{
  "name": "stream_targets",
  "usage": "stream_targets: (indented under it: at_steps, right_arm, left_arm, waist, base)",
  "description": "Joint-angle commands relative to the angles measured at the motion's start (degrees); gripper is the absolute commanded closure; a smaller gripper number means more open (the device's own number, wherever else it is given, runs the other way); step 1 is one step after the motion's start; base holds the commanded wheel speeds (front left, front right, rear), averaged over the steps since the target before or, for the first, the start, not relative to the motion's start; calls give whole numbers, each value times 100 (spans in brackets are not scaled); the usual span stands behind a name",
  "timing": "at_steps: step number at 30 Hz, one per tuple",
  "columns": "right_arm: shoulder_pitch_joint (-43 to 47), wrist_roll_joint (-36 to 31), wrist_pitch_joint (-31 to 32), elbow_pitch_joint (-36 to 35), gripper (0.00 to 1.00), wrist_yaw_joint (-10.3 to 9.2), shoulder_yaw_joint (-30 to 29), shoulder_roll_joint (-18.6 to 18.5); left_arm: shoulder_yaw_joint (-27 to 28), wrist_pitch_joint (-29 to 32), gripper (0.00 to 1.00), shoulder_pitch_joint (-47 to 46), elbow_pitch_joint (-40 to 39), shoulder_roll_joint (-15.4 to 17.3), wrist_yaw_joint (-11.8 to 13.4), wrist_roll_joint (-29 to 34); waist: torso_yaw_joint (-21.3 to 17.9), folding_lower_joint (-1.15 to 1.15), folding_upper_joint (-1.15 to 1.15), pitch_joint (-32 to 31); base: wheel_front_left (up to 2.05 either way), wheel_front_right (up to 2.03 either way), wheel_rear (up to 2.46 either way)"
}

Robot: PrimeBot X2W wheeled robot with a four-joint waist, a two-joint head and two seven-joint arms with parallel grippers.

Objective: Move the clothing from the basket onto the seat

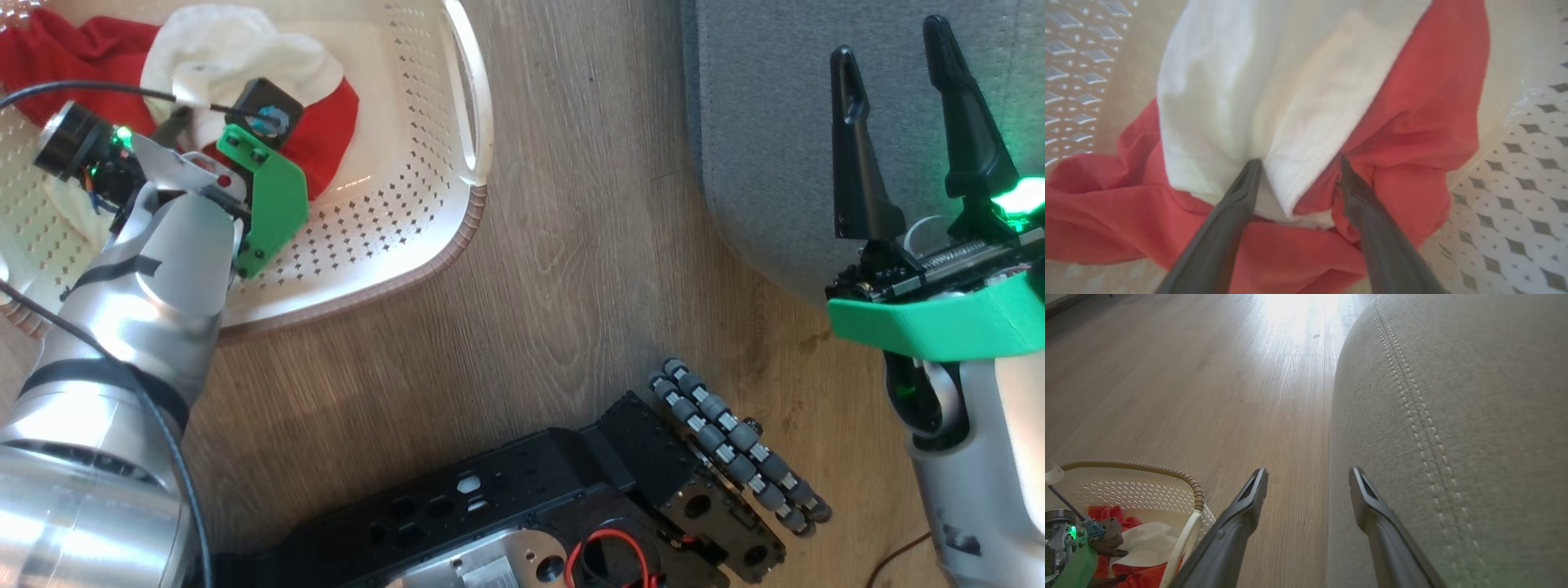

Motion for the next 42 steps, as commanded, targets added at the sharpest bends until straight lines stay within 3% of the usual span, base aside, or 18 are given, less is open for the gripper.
stream_targets:
  at_steps: [1,2,3,4,5,13,24,37,42]
  right_arm:
    - [440,-4,-2,-78,0,-1,75,-25]
    - [446,-3,-2,-83,0,-1,61,-28]
    - [449,5,-2,-82,0,-1,47,-24]
    - [445,27,-2,-73,0,-1,37,-14]
    - [436,49,-2,-59,0,-1,27,-6]
    - [275,64,-2,-6,0,-1,60,27]
    - [-220,108,-2,119,0,-1,198,166]
    - [-69,45,-2,401,0,-1,148,-34]
    - [89,58,-2,502,0,-1,178,-119]
  left_arm:
    - [53,73,0,133,-15,176,61,44]
    - [56,178,0,135,-15,166,75,26]
    - [74,249,33,137,-14,157,57,-12]
    - [95,266,89,133,-14,153,12,-57]
    - [105,270,100,124,-14,152,-27,-91]
    - [90,240,100,62,-13,184,-24,-208]
    - [324,-347,100,113,-13,314,177,-598]
    - [712,-1724,100,1037,-49,-173,327,-1290]
    - [870,-1854,100,1414,-677,-267,344,-1521]
  waist:
    - [10,0,0,3]
    - [20,0,0,7]
    - [27,0,0,13]
    - [31,0,0,22]
    - [38,0,0,30]
    - [62,0,0,38]
    - [-84,0,0,-333]
    - [378,0,0,-1976]
    - [601,0,0,-2609]
  base:
    - [0,0,0]
    - [0,0,0]
    - [0,0,0]
    - [0,0,0]
    - [0,0,0]
    - [0,0,0]
    - [0,0,0]
    - [0,0,0]
    - [0,0,0]
